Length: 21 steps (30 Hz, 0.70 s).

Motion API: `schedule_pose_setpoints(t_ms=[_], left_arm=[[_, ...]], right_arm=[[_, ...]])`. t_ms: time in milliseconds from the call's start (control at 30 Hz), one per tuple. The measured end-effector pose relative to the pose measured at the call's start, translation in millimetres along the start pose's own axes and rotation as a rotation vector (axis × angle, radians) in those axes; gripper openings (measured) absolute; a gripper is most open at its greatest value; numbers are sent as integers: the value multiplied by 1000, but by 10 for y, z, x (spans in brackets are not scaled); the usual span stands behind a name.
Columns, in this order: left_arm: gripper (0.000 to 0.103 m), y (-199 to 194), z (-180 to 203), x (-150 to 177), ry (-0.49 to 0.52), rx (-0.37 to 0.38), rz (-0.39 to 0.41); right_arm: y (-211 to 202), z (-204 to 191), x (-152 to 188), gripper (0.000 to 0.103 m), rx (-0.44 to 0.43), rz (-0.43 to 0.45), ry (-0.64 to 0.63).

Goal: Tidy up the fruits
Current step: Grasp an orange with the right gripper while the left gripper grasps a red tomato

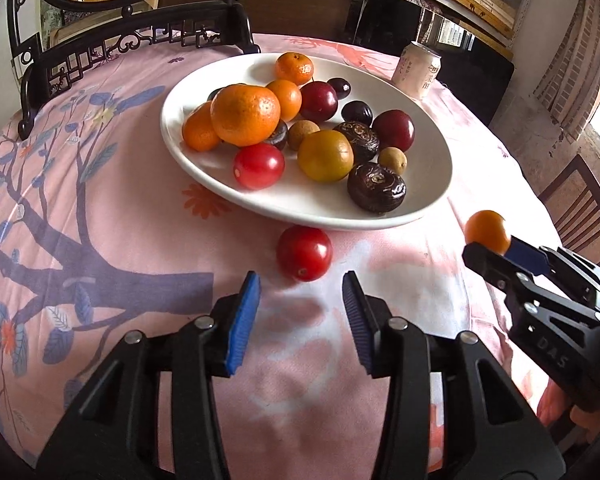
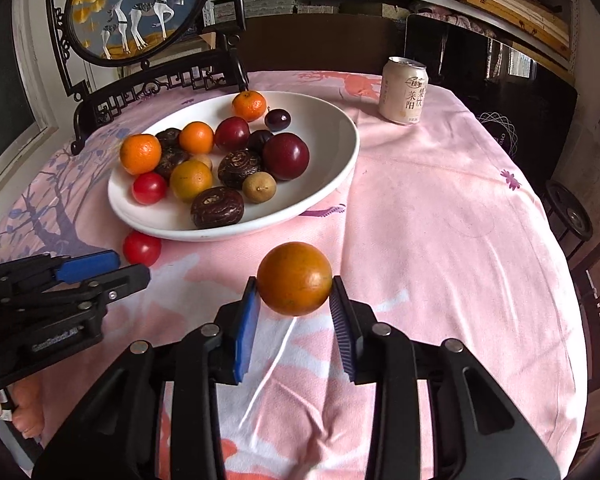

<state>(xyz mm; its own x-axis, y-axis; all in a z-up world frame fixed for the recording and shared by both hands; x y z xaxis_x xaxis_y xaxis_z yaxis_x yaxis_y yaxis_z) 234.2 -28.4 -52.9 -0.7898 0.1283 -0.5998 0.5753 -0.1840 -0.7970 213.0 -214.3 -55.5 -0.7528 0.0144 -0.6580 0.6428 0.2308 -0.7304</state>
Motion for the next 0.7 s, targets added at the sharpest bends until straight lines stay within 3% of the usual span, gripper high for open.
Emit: schedule_pose_setpoints(t_ms=[367,700], left_arm=[[33,158,70,-159,7,-81,7],[28,-88,153,-55,56,-53,32]], right_arm=[[-106,50,70,35,-81,10,25],[-158,61,133,35,-101,11,39]])
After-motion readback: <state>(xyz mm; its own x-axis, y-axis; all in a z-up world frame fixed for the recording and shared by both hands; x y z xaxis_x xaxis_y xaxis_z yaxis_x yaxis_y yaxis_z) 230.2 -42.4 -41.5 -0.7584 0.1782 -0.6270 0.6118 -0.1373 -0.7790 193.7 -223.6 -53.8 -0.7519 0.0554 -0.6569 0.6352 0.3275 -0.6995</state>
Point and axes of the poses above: each gripper's, at about its wrist camera, not at the fingertips, and y roughly the way its jaws point, z to its right, x to its underside, the point moved 1 cm from there along y, roughly the way its jaws point, and after that the axes turned 8 degrees about y, right-handed, at the moved point
